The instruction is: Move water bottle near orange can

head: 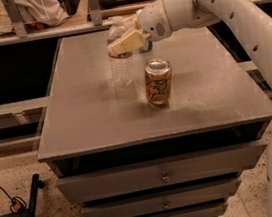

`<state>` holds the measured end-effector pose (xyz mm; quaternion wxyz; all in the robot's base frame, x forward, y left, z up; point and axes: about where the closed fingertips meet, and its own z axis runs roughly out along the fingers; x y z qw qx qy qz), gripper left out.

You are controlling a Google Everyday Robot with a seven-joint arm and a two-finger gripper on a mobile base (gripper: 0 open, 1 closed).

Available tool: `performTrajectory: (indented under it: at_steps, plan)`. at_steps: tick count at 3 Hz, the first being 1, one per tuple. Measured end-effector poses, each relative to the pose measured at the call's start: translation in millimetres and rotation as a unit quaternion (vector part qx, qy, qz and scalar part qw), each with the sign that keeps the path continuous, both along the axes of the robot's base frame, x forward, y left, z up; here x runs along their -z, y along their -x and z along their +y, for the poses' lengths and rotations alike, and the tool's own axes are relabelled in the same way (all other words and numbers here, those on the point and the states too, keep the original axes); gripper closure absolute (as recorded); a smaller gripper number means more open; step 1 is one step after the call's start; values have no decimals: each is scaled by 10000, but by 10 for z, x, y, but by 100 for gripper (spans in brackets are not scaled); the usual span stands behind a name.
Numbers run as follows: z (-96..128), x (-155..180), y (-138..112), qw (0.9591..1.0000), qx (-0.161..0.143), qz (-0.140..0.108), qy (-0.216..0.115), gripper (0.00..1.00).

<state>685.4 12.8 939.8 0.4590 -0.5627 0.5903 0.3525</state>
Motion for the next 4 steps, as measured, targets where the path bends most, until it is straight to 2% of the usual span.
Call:
performTrajectory:
  at_steps: [2, 3, 4]
  plan:
    - [-200, -86, 100, 9998, 67, -180, 3, 100]
    - [-259, -115, 130, 9998, 32, -207, -57, 83]
    - [-319, -120, 184, 9997, -74, -218, -26, 58]
